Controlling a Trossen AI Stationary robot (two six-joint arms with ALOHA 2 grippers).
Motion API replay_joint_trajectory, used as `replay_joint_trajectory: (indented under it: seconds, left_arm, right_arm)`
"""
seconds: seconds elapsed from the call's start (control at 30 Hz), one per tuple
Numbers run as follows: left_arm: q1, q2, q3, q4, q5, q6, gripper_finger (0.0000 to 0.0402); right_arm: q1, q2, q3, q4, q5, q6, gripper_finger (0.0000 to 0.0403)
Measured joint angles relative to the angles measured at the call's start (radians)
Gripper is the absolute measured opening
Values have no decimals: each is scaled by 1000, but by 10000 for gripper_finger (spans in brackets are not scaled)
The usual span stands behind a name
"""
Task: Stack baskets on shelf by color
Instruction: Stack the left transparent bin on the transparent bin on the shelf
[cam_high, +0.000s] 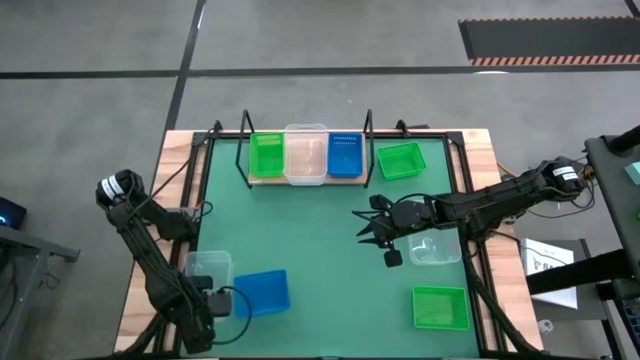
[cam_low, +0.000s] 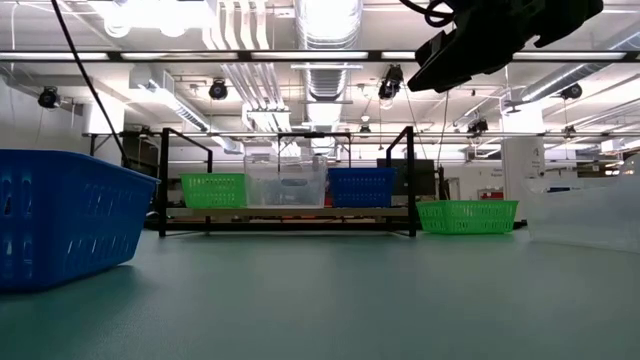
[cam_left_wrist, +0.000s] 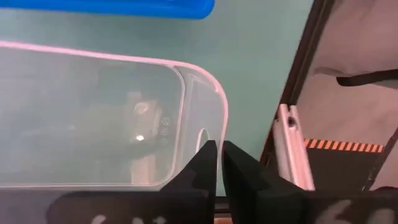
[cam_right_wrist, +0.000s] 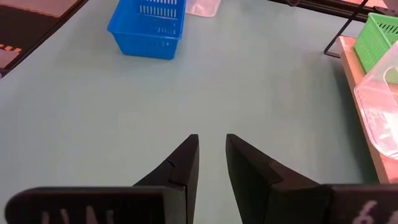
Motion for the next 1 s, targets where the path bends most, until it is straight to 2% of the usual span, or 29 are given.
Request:
replay_joint_trajectory:
  seconds: [0.3, 0.47, 0.7, 1.0]
  left_arm:
    - [56, -2, 160, -23, -1, -38, 0]
    - [87, -9, 320, -144, -5, -125, 0]
    - [100, -10, 493, -312, -72, -150, 0]
    - [113, -12, 600, -394, -136, -130, 0]
  right_arm:
    - [0, 0, 0, 0, 0, 3, 73]
    - [0, 0, 0, 0, 0, 2, 73]
    - [0, 0, -3, 1, 0, -5, 73]
    - [0, 0, -17, 0, 0, -5, 73]
